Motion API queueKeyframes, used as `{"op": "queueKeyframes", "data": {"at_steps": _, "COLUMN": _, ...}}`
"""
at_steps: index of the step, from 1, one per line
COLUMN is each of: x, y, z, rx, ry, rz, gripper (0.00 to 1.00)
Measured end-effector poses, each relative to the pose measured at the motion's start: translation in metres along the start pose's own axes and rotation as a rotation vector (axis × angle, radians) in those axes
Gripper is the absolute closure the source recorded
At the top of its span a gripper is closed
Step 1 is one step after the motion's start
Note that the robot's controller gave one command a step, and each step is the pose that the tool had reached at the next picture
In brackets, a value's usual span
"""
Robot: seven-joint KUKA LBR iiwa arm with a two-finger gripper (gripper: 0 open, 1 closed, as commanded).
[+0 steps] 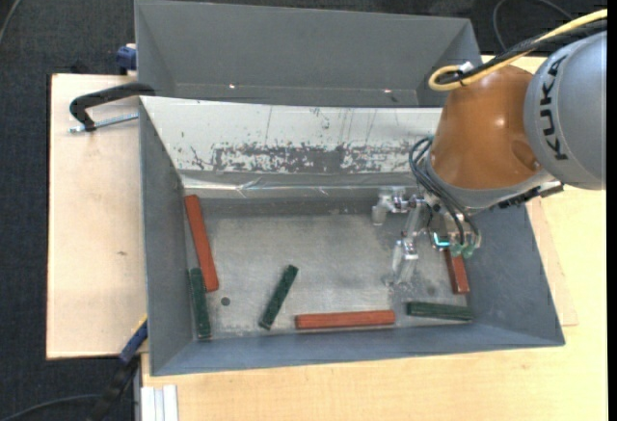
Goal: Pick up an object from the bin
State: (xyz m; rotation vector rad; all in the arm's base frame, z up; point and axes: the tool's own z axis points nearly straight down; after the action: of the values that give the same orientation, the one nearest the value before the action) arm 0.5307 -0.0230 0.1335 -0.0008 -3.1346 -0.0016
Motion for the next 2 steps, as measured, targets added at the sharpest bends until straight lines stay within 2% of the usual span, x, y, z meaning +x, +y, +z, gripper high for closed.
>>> {"op": "queueKeyframes", "data": {"at_steps": 1, "x": 0.034, "y": -0.074, "z": 0.067, "rx": 0.001, "ry": 0.000, "rz": -0.001, "gripper": 0.00}}
{"op": "queueKeyframes", "data": {"at_steps": 2, "x": -0.063, "y": -0.127, "z": 0.030, "rx": 0.006, "ry": -0.018, "rz": -0.287, "gripper": 0.00}}
